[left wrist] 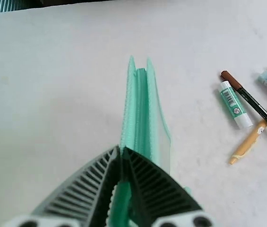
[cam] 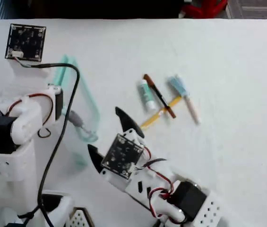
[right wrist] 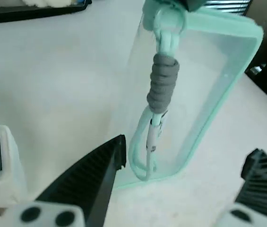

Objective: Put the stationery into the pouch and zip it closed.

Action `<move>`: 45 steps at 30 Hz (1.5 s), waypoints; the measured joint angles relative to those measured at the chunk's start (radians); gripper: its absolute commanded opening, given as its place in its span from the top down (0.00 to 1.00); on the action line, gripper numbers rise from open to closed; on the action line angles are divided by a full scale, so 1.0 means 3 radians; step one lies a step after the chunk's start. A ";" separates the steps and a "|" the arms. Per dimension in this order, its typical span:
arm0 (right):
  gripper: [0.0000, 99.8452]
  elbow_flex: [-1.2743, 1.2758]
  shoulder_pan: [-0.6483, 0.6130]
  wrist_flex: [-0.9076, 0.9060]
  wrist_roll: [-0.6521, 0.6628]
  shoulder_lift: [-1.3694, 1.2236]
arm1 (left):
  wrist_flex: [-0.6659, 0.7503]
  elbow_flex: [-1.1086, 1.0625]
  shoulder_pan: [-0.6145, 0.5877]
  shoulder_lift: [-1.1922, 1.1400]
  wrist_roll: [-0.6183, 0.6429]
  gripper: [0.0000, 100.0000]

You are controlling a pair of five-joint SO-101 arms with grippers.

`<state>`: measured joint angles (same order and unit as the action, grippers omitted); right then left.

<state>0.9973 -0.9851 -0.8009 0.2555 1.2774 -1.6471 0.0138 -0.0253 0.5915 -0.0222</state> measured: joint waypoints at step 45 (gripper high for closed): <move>0.96 -0.0583 0.0061 0.1192 0.0148 -0.1754 | 0.0005 0.0000 0.0133 0.0000 0.0020 0.98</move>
<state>0.8224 -0.9666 -0.4434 0.3000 0.7511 -1.6456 0.0138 0.0146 0.5915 -0.0161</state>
